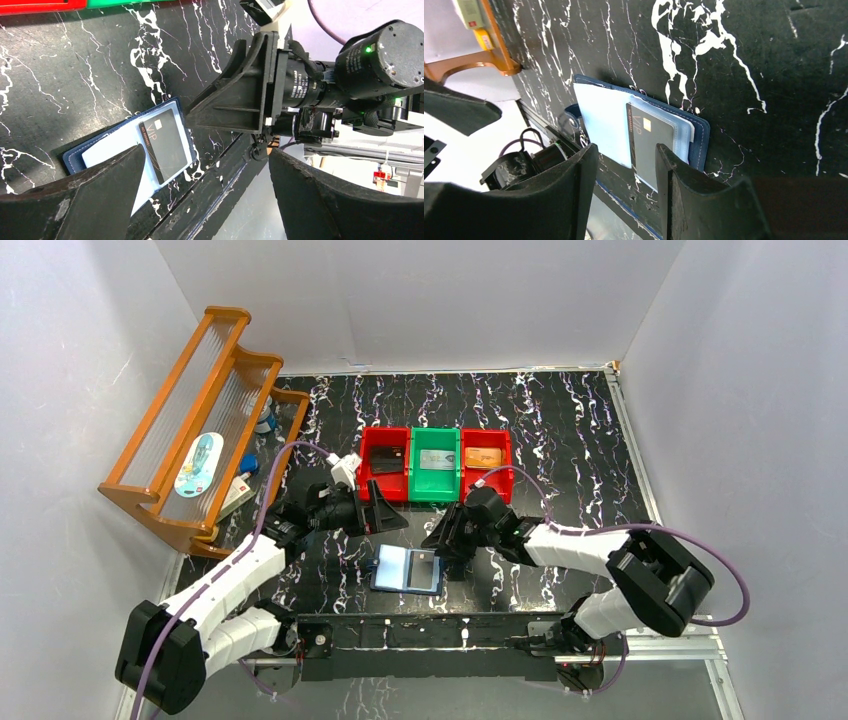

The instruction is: Take the credit cards out of the card holder

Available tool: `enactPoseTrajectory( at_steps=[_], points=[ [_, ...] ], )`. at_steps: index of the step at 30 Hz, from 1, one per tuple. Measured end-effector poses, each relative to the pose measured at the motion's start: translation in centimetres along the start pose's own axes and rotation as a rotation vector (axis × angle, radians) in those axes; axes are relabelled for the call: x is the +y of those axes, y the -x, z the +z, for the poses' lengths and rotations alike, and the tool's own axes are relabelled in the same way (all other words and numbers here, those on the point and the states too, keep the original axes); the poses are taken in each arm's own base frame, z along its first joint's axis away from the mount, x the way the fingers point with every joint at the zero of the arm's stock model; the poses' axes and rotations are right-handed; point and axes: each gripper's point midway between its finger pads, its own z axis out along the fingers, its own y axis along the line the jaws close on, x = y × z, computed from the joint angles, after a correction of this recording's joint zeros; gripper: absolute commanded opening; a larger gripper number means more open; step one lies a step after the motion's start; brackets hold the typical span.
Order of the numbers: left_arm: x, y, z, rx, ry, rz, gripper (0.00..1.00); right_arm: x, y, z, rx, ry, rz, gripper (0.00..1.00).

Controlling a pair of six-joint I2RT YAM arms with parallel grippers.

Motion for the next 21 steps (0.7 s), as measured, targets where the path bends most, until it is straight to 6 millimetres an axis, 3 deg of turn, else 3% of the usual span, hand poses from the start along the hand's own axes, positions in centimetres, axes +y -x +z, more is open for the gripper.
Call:
enactPoseTrajectory(
  at_steps=[8,15,21],
  points=[
    [0.0,-1.0,0.3,0.058,-0.022,-0.016,0.91,0.6,-0.9,0.8,0.047,-0.044,-0.011,0.51],
    [0.6,-1.9,0.9,0.117,-0.024,-0.04,0.89,-1.4,-2.0,1.6,0.092,-0.13,0.006,0.49],
    [0.5,-2.5,1.0,0.149,-0.04,-0.043,0.87,-1.4,-1.9,1.5,0.096,-0.153,0.008,0.48]
  ],
)
